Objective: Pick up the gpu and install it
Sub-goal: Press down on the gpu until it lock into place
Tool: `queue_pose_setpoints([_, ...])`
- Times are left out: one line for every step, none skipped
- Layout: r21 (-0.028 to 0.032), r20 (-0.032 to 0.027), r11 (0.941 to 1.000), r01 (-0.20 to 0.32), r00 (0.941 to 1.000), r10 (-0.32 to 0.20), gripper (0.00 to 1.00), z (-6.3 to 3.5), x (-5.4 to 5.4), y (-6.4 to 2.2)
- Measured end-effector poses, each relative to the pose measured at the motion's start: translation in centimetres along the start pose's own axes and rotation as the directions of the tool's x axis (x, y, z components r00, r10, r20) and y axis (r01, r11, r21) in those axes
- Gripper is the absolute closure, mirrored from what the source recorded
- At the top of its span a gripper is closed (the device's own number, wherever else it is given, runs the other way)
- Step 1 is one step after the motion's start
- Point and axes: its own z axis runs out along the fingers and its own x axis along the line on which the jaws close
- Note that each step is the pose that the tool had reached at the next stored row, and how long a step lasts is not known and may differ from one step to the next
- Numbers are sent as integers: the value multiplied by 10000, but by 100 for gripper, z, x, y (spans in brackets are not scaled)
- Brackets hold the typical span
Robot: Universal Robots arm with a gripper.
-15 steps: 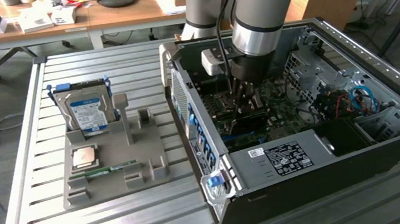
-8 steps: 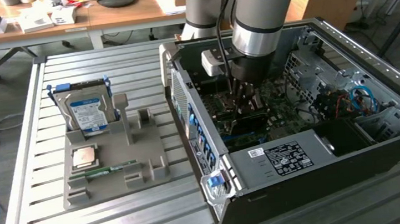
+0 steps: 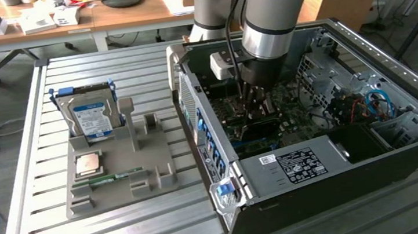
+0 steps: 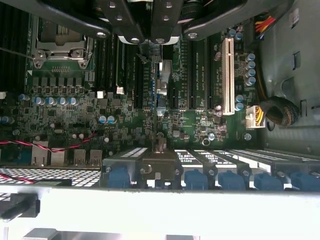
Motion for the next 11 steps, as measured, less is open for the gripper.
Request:
queue_pose_setpoints([0,1,10000,1,10000,-1,89,2,0,3])
queue_pose_setpoints([0,1,10000,2,10000,-2,89,2,0,4])
queue_pose_setpoints([0,3,10000,3,10000,-3,89,3,-1,4])
queue_pose_setpoints([2,4,10000,3,10000,-3,89,4,-1,5])
queue_pose_setpoints([2,4,10000,1,10000,-1,89,4,-1,7])
queue_pose_setpoints([2,5,10000,1,10000,-1,89,4,-1,7])
queue_pose_setpoints([1,5,10000,1,10000,-1,89,4,-1,7])
queue_pose_setpoints([1,5,10000,1,10000,-1,89,4,-1,7])
queue_pose_setpoints([2,5,10000,1,10000,-1,89,4,-1,8])
queue_pose_setpoints([2,4,10000,0,10000,0,89,5,-1,11])
queue_pose_setpoints([2,3,10000,1,10000,-1,89,5,-1,13])
